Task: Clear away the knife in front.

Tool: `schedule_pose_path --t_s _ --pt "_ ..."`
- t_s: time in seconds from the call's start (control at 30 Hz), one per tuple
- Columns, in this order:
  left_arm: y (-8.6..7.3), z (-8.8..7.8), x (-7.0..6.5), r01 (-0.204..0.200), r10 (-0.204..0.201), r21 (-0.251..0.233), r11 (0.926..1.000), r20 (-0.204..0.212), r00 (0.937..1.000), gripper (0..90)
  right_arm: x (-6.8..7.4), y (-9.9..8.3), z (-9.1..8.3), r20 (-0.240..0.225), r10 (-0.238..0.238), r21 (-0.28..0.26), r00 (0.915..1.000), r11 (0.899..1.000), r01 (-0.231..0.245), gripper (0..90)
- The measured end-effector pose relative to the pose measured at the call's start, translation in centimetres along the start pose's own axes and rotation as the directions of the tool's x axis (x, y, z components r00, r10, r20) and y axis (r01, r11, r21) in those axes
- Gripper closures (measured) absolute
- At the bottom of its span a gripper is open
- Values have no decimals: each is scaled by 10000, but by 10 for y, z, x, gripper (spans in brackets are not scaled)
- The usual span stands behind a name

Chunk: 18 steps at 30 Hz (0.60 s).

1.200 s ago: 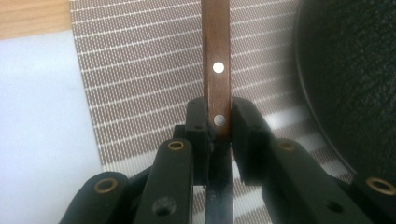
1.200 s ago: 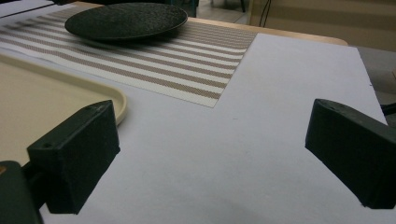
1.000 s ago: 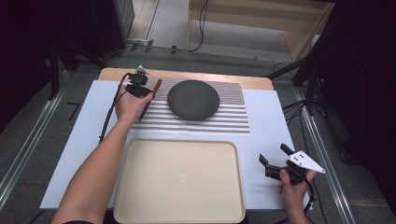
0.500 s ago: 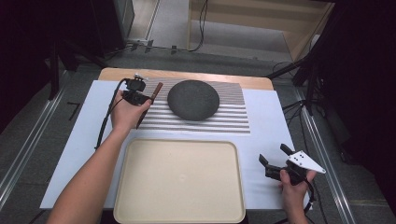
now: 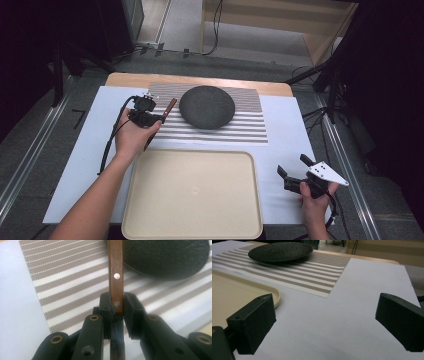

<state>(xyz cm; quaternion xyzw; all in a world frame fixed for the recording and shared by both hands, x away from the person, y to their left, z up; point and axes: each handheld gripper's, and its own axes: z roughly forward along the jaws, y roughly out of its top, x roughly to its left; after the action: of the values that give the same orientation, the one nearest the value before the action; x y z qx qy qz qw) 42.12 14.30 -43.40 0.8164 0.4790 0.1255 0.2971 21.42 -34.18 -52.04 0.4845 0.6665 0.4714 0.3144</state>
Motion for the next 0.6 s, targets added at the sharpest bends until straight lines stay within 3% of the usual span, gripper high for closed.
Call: schedule_pose_path --t_s 0.6 --pt "-40 -45 -21 -136 162 -613 9980 414 9990 770 0 0 0 8 -1 7 10000 10000 1 17"
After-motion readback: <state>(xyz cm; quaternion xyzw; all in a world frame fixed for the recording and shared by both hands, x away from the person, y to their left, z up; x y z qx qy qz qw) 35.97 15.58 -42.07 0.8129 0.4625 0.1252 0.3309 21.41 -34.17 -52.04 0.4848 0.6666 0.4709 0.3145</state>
